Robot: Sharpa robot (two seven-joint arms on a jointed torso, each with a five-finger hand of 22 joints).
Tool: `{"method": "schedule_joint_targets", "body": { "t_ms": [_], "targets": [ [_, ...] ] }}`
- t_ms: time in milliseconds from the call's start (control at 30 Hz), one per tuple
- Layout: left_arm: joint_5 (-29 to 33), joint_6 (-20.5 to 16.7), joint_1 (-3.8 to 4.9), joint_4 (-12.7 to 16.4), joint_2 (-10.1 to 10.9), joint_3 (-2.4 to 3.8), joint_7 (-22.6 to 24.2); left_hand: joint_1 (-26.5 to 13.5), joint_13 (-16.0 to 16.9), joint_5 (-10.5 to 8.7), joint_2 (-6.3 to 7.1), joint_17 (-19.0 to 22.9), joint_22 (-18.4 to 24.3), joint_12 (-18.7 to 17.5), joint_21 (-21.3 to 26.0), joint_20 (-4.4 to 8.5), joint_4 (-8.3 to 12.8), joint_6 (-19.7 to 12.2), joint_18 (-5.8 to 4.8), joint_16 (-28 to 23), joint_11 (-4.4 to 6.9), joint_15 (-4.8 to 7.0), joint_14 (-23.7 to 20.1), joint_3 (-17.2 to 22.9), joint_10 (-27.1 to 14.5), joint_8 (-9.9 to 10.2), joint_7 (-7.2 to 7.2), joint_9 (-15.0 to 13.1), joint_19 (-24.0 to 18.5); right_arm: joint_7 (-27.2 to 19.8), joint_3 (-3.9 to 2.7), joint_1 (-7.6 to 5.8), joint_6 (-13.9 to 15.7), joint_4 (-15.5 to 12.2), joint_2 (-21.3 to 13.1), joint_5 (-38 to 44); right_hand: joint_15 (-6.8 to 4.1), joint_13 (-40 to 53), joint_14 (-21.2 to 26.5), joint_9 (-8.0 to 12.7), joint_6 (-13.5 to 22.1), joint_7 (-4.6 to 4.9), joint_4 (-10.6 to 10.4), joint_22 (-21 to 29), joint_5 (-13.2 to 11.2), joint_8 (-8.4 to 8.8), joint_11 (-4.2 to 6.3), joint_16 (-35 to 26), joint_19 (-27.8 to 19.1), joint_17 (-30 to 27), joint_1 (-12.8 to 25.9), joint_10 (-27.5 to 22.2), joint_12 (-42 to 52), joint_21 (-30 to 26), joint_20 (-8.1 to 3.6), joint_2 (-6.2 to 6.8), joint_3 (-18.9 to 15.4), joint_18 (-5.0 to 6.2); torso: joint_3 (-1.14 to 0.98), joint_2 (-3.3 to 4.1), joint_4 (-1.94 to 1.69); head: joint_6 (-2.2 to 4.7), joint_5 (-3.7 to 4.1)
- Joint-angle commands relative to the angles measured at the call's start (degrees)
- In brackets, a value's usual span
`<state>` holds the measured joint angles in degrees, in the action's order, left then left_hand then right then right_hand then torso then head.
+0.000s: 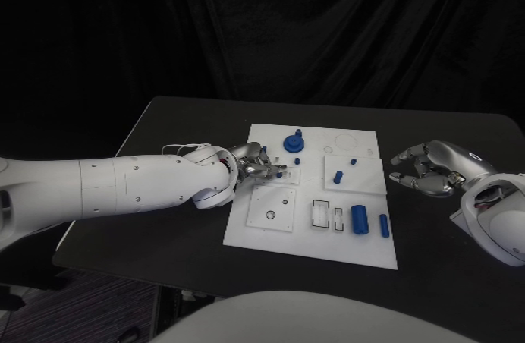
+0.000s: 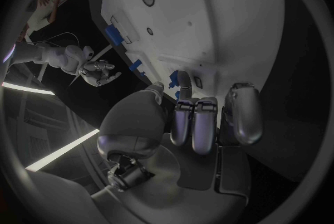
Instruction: Assemble the parts on the task board
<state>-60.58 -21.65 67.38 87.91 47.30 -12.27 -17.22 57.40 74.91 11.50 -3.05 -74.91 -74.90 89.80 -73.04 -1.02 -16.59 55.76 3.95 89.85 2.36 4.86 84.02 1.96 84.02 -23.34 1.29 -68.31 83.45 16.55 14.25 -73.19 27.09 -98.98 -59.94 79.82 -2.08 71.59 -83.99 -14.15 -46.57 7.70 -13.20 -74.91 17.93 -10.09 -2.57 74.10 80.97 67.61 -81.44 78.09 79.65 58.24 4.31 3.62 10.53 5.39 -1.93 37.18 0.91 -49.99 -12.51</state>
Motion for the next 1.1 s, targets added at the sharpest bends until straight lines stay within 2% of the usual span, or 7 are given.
{"method": "schedule_joint_targets", "body": {
  "t_ms": [33, 333, 433, 600, 767, 900, 1100],
  "targets": [
    [-1.98, -4.32, 2.11, 0.74, 0.69, 0.19, 2.9, 1.24, 15.09, 0.87, -0.17, -15.09, -10.43, 0.2, -0.91, -0.04, 0.06, -0.43, -0.38, 0.15, 0.42, 0.59, 5.98, -0.64, 5.98, -0.65, -0.24, -1.16, 0.61, -0.89, -0.03, 0.11, 2.64, -0.19, -0.04, 0.06, 0.43, 0.02, -0.27, 0.1, -0.42, 0.02, 0.07, -6.55, 0.21, -0.11, -0.08, -0.28, -0.21, 0.07, -0.39, -0.35, -0.28, -0.15, 0.07, 0.27, 0.34, 0.65, 0.01, 0.01, -0.06, -0.01, 0.26],
    [-2.88, -1.16, 9.22, 1.42, 2.32, 0.19, 4.11, 4.62, 15.09, 2.0, -0.22, -15.09, -10.82, 0.2, -2.35, 0.12, 0.33, -0.67, -0.68, 0.15, 0.58, 0.72, 5.98, -1.56, 5.98, -1.28, -0.43, -2.69, 1.03, -3.91, -0.04, 0.08, 6.83, -0.28, 0.08, -0.62, 0.12, 0.84, -0.85, 0.47, -2.49, -0.39, 0.05, -7.1, 3.2, -0.89, 0.29, 0.62, 0.59, 1.17, -0.51, 0.48, 0.26, 1.46, -0.17, 0.5, 1.17, 0.36, -0.06, -0.09, 0.13, -0.01, 0.17],
    [-2.95, 1.13, 10.47, 0.88, 2.34, 0.19, 3.88, 6.05, 15.09, 2.37, -0.27, -15.09, -11.0, 0.2, -3.02, 0.16, 0.45, -0.58, -0.81, 0.15, 0.65, 0.77, 5.98, -1.77, 5.98, -1.37, -0.51, -3.04, 1.23, -4.12, -0.04, 0.08, 7.05, -0.19, 0.16, -0.83, 0.11, 0.8, -0.85, 0.49, -2.52, -0.39, 0.03, -7.1, 3.27, -0.89, 0.29, 0.6, 0.59, 1.14, -0.48, 0.46, 0.24, 1.44, -0.18, 0.51, 1.18, 0.36, -0.17, -0.11, 0.37, -0.01, -0.02],
    [-3.0, 7.49, 11.47, -1.81, 1.16, 0.19, 0.6, 8.75, 15.09, 3.39, -0.3, -15.09, -11.25, 0.2, -3.97, 0.29, 0.94, -0.36, -0.99, 0.15, 0.82, 0.92, 5.98, -1.86, 5.98, -1.14, -0.72, -3.24, 1.52, -4.3, -0.04, 0.08, 7.21, -0.14, 0.38, -1.0, 0.11, 0.8, -0.85, 0.49, -2.52, -0.39, 0.03, -7.1, 3.27, -0.89, 0.29, 0.6, 0.59, 1.14, -0.48, 0.46, 0.24, 1.44, -0.18, 0.51, 1.18, 0.36, -0.2, 0.03, 0.25, -0.01, 0.39],
    [-3.02, 14.63, 11.77, -5.94, -1.2, 0.19, -3.96, 11.88, 15.09, 0.13, -1.04, -15.09, -10.87, 0.2, -2.87, 0.24, 1.48, -0.91, -0.74, 0.15, 0.61, 0.8, 5.98, -1.05, 5.98, 0.96, -0.39, -2.27, 0.93, -4.36, -0.04, 0.08, 7.14, -0.17, 0.37, -1.09, 0.1, 0.77, -0.85, 0.55, -2.57, -0.4, -0.07, -7.09, 3.43, -0.88, 0.3, 0.58, 0.6, 1.11, -0.38, 0.45, 0.22, 1.38, -0.2, 0.49, 1.24, 0.37, -0.31, -0.03, 0.22, -0.01, 0.45],
    [-3.02, 18.39, 11.79, -10.04, -3.69, 0.18, -6.01, 11.85, 15.09, -0.25, -1.04, -15.09, -10.77, 0.2, -2.57, 0.21, 1.37, -0.85, -0.67, 0.15, 0.55, 0.76, 5.98, -1.12, 5.98, 1.17, -0.32, -2.16, 0.79, -4.38, -0.04, 0.09, 7.03, -0.17, 0.32, -1.14, 0.1, 0.77, -0.85, 0.55, -2.57, -0.4, -0.07, -7.09, 3.43, -0.88, 0.3, 0.58, 0.6, 1.11, -0.38, 0.45, 0.22, 1.38, -0.2, 0.49, 1.24, 0.37, -0.17, 0.14, 0.05, -0.01, 0.45],
    [-3.02, 23.36, 11.64, -14.38, -6.73, 0.18, -8.91, 9.17, 15.09, -3.43, -1.29, -15.09, -10.55, 0.2, -1.9, -0.13, 0.09, -0.28, -0.52, 0.15, 0.09, 0.37, 5.98, -2.81, 5.98, 2.94, 0.21, -0.99, 0.45, -4.4, -0.03, 0.1, 6.79, -0.35, 0.22, -1.17, 0.09, 0.72, -0.86, 0.59, -2.59, -0.41, -0.14, -7.07, 3.57, -0.87, 0.3, 0.58, 0.59, 1.11, -0.32, 0.42, 0.18, 1.28, -0.21, 0.43, 1.31, 0.39, -0.05, 0.43, 0.07, -0.01, 0.33]
  ]
}}
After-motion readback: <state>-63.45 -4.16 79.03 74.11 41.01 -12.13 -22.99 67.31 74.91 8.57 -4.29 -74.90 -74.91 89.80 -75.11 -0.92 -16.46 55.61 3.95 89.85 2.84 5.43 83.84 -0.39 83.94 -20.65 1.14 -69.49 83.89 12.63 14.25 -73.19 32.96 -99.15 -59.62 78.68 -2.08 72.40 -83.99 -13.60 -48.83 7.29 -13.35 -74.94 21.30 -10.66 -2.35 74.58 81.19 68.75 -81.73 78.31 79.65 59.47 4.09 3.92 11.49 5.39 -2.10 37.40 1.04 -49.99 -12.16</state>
